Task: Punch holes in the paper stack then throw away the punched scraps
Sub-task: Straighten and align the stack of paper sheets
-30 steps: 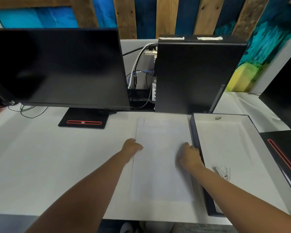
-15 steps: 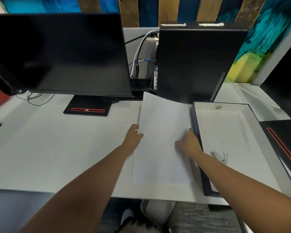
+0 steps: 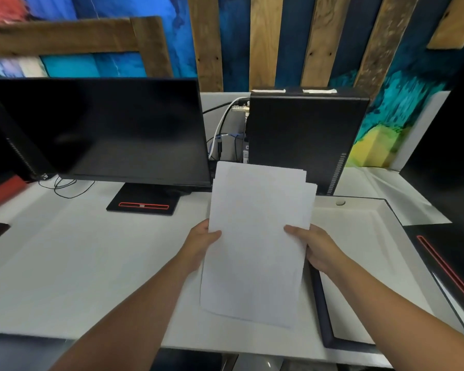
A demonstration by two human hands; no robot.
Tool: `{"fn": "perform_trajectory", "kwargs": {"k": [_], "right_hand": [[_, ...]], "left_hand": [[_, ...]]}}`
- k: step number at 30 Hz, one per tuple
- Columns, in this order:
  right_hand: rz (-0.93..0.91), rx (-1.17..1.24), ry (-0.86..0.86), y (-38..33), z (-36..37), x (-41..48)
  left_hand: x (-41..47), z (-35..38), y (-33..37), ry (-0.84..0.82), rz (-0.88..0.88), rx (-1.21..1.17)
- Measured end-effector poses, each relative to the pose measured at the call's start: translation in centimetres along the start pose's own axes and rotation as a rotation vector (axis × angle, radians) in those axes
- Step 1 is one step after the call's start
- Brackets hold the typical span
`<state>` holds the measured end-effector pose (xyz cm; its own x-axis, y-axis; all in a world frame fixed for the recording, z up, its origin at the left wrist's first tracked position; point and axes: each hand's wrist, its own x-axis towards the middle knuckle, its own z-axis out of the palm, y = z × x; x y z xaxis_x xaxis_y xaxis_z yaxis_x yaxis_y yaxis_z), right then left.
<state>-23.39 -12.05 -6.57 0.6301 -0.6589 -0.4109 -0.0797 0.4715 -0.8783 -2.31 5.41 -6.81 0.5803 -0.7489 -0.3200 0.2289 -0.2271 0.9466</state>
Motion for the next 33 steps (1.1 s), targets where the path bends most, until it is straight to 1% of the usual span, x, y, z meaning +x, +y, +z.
{"fn": "perform_trajectory", "kwargs": {"k": [2,8,13,16,18,24,30,33], "right_hand": [[-0.004,0.020,-0.042,-0.7,0.3,-0.3],[-0.082,0.025,-0.047,-2.7,1.3,-1.1],[-0.235,0.014,-0.016,-3.9,2.2,-1.4],[-0.333,-0.017,0.000,-4.7,2.4,-1.6],[-0.367,-0.040,0.005,-4.8,2.5,-1.8],[-0.343,-0.090,0.017,-3.7,2.7,-2.3],[-0.341,-0.151,0.078,-3.7,3.3,-2.6],[-0.356,-0.142,0.106,-4.1,3.5,-2.8]], "left_hand": [[-0.1,0.2,0.7,-0.005,0.006,-0.016],[-0.5,0.8,2.4,0.028,0.076,-0.051],[-0.4,1.6,4.1,0.026,0.180,-0.091],[-0.3,1.7,5.2,0.033,0.214,-0.103],[-0.2,1.7,5.6,0.025,0.234,-0.108],[-0.5,1.6,5.4,0.007,0.225,-0.104],[-0.8,2.0,5.6,0.016,0.215,-0.088],[-1.0,2.1,5.9,0.018,0.230,-0.097]]}}
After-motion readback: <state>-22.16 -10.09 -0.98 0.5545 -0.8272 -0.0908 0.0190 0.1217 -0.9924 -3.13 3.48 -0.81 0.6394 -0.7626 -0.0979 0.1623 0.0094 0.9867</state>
